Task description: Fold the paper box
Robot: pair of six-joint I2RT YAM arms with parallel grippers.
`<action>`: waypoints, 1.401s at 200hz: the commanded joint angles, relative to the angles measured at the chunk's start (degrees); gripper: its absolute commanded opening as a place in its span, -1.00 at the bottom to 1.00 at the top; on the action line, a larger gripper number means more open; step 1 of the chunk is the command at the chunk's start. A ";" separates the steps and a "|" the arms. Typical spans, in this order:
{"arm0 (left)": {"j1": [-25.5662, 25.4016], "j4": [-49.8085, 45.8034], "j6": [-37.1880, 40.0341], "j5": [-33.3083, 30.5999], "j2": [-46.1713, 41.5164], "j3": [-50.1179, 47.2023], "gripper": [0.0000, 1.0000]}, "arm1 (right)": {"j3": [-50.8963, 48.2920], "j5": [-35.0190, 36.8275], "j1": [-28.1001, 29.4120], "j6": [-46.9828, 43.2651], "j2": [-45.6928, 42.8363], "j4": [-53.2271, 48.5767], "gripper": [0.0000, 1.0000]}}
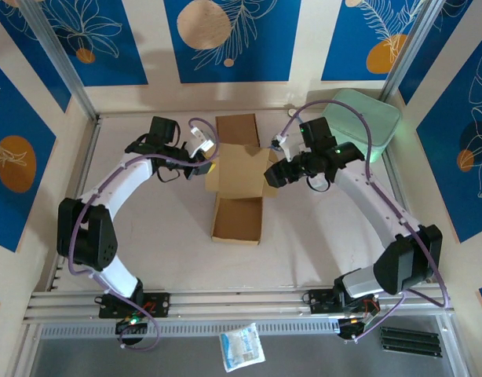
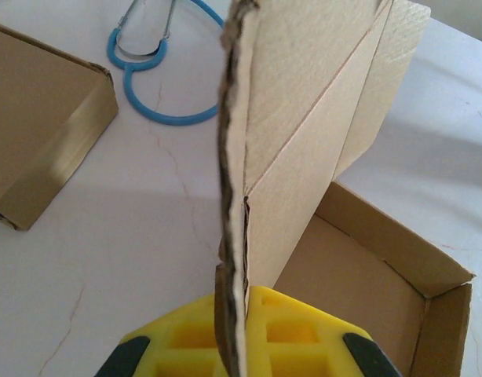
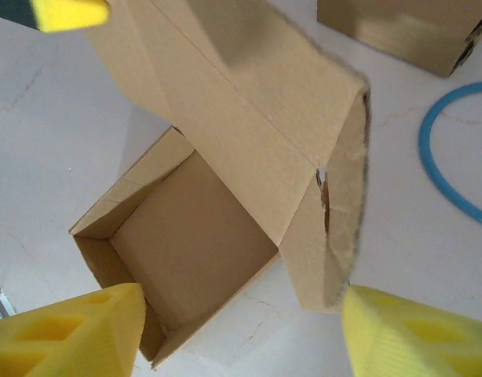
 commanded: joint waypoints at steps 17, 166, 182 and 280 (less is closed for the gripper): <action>0.14 0.53 1.91 2.50 -1.59 -0.84 -0.99 | 3.77 4.95 1.96 -4.97 2.82 -1.77 0.43; 0.10 -0.07 2.23 2.37 -1.48 -0.74 -1.00 | 8.37 6.31 2.59 -7.98 9.32 -4.20 0.45; 0.00 0.35 1.97 2.82 -1.66 -0.97 -1.00 | 10.16 6.10 2.72 -7.12 10.96 -5.52 0.27; -0.29 0.54 2.13 -0.29 -1.62 -1.05 -0.99 | 10.63 13.33 4.41 -12.06 11.69 -7.50 -0.43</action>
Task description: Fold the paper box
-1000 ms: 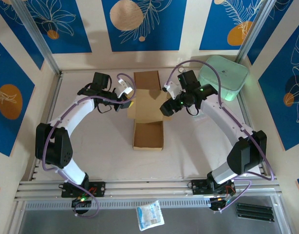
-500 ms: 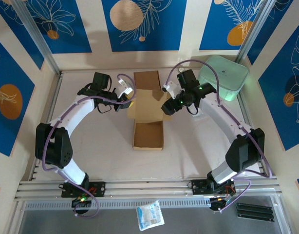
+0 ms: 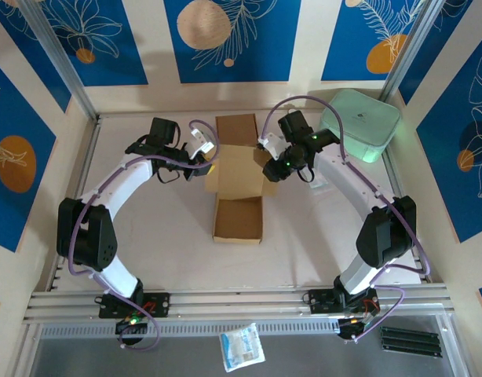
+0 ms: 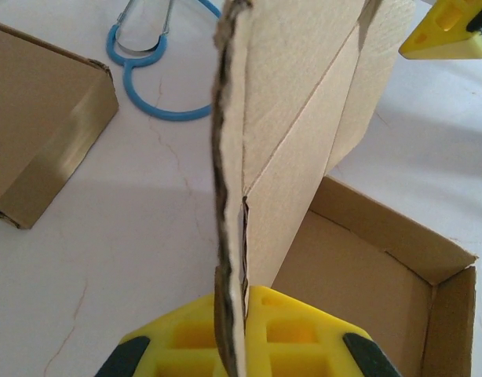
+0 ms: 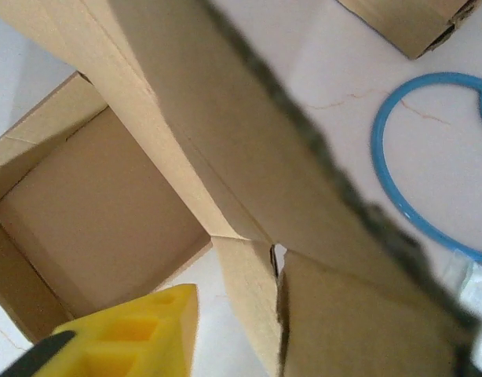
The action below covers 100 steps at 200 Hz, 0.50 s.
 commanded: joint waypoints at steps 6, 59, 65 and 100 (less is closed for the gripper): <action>-0.28 0.23 0.66 0.24 -1.52 -0.36 -0.98 | 1.42 1.15 1.01 -2.48 0.38 -1.98 -0.48; -0.92 3.25 -3.84 -4.91 -2.92 -1.79 -0.22 | 2.29 6.51 3.76 -5.25 1.02 -0.69 -0.88; -0.93 3.15 -4.90 -6.01 -3.16 -1.74 -0.13 | 2.05 7.70 4.20 -6.04 0.73 -0.13 -0.89; -0.91 0.34 -10.26 -6.28 -6.88 -0.76 0.18 | 0.83 12.50 6.18 -10.72 -0.52 2.30 -0.88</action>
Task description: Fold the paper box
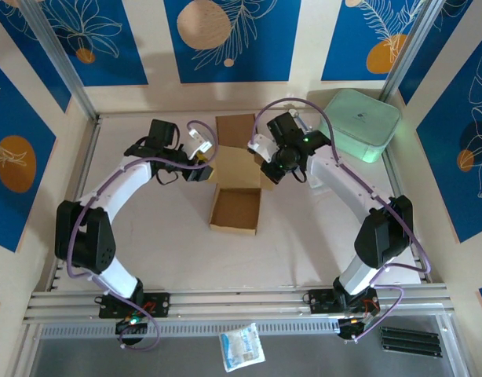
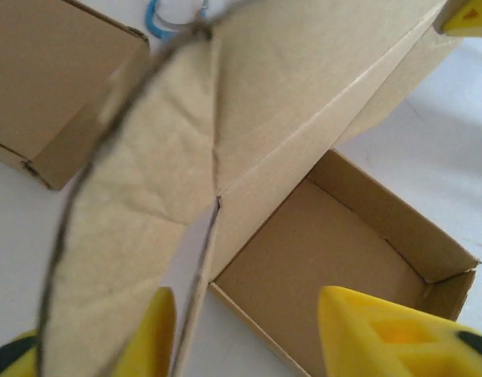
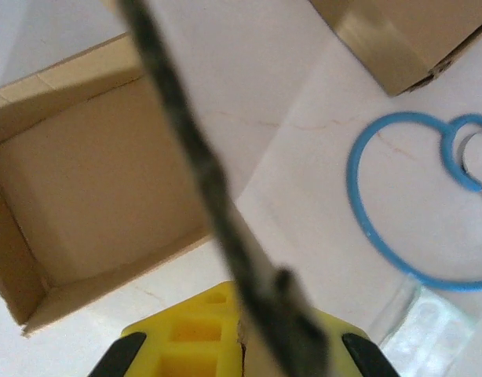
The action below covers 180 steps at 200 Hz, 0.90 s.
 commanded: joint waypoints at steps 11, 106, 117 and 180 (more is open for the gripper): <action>-0.46 -2.58 -6.13 -1.42 -5.92 1.95 0.27 | -0.52 5.39 1.76 -5.81 -1.43 0.97 -0.87; -0.76 -27.65 3.71 -16.26 0.32 20.54 0.68 | -1.00 5.15 3.45 -7.72 -1.12 0.67 -0.87; -0.76 -28.06 4.99 -12.74 1.75 22.17 0.70 | -1.09 5.14 3.52 -7.83 -1.12 0.76 -0.87; -1.11 -29.88 11.12 -6.67 12.30 28.00 0.42 | -1.08 4.79 3.49 -7.98 -1.11 0.55 -0.87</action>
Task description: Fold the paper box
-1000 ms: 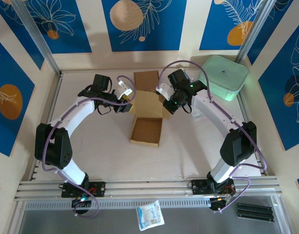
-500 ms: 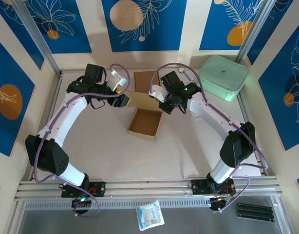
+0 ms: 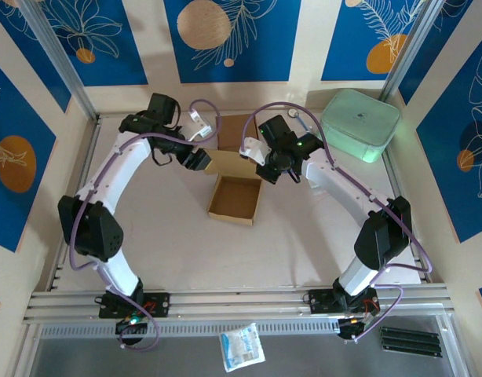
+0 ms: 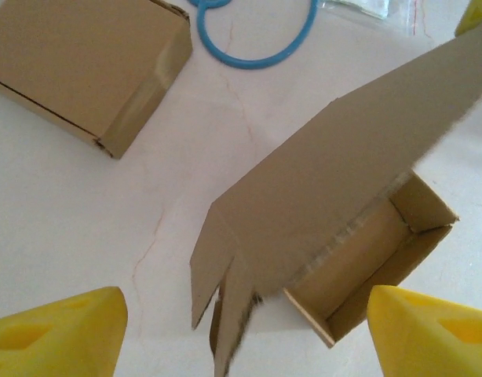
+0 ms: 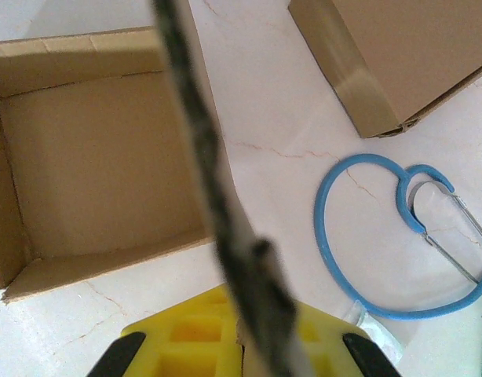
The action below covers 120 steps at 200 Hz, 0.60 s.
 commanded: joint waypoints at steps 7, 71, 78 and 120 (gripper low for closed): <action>-0.46 -3.92 3.95 1.94 4.38 3.30 0.36 | -0.98 0.20 0.28 -0.99 -0.79 -1.59 -0.87; -1.85 -3.15 0.73 -5.18 3.75 -1.44 -0.22 | -0.74 1.03 -0.12 1.89 0.56 -0.52 -0.88; -2.16 -3.12 -0.32 -5.93 3.75 -1.68 -0.28 | -0.40 1.28 -0.07 3.13 0.90 -0.44 -0.88; -5.52 -1.91 -7.63 -10.22 3.93 -2.18 -0.72 | 3.45 3.01 -0.71 12.51 4.14 -1.68 -0.91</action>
